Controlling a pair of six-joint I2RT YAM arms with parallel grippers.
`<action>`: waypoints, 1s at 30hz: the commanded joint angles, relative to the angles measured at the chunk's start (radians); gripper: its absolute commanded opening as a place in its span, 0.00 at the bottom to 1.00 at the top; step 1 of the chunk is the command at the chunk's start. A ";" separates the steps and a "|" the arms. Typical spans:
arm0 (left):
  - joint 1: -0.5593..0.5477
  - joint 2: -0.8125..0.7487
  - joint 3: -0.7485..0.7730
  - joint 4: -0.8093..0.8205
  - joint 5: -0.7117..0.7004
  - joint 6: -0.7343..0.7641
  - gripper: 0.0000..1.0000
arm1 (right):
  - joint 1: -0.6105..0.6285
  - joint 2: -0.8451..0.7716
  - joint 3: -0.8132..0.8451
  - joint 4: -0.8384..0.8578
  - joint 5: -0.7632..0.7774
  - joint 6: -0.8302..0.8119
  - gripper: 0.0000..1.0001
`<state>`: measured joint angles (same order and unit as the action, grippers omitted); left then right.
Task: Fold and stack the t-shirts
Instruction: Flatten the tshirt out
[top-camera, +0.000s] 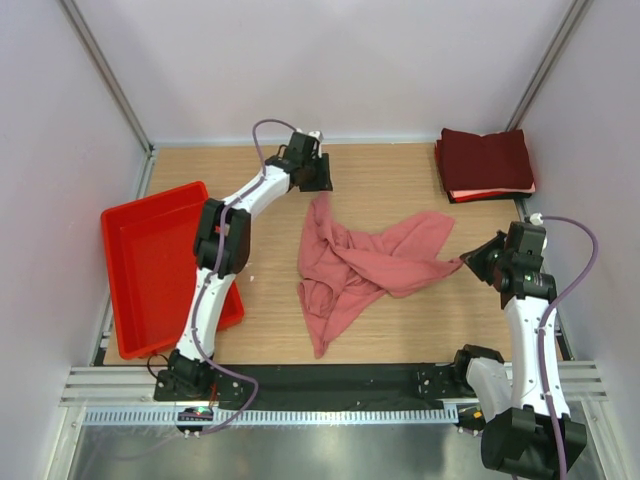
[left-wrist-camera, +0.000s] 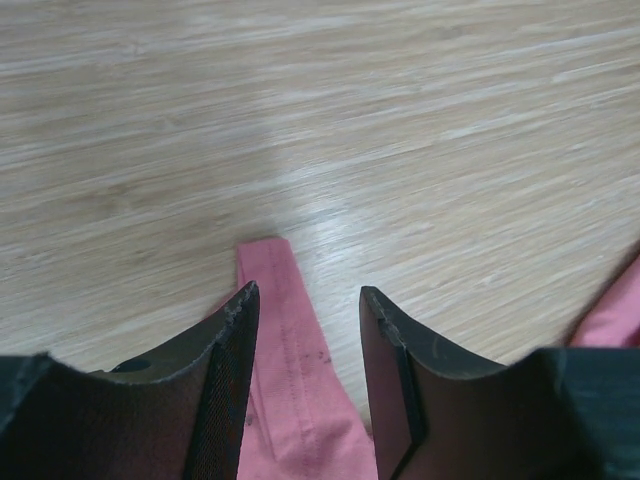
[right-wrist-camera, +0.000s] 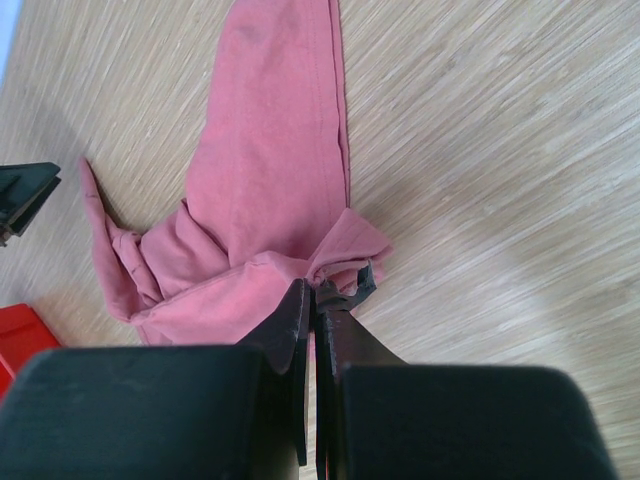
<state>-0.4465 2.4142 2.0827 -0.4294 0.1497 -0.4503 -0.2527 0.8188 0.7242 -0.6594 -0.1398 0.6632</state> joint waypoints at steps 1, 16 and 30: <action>0.003 0.040 0.017 -0.048 -0.035 0.047 0.46 | -0.003 0.005 0.030 0.030 -0.024 -0.013 0.01; 0.003 0.121 0.042 -0.075 -0.061 0.038 0.43 | -0.002 0.008 0.020 0.058 -0.072 0.001 0.01; -0.003 0.154 0.054 -0.086 -0.007 0.048 0.00 | -0.003 0.013 0.012 0.052 -0.069 0.003 0.01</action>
<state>-0.4446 2.5153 2.1391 -0.4423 0.1242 -0.4122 -0.2527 0.8314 0.7242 -0.6308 -0.2085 0.6647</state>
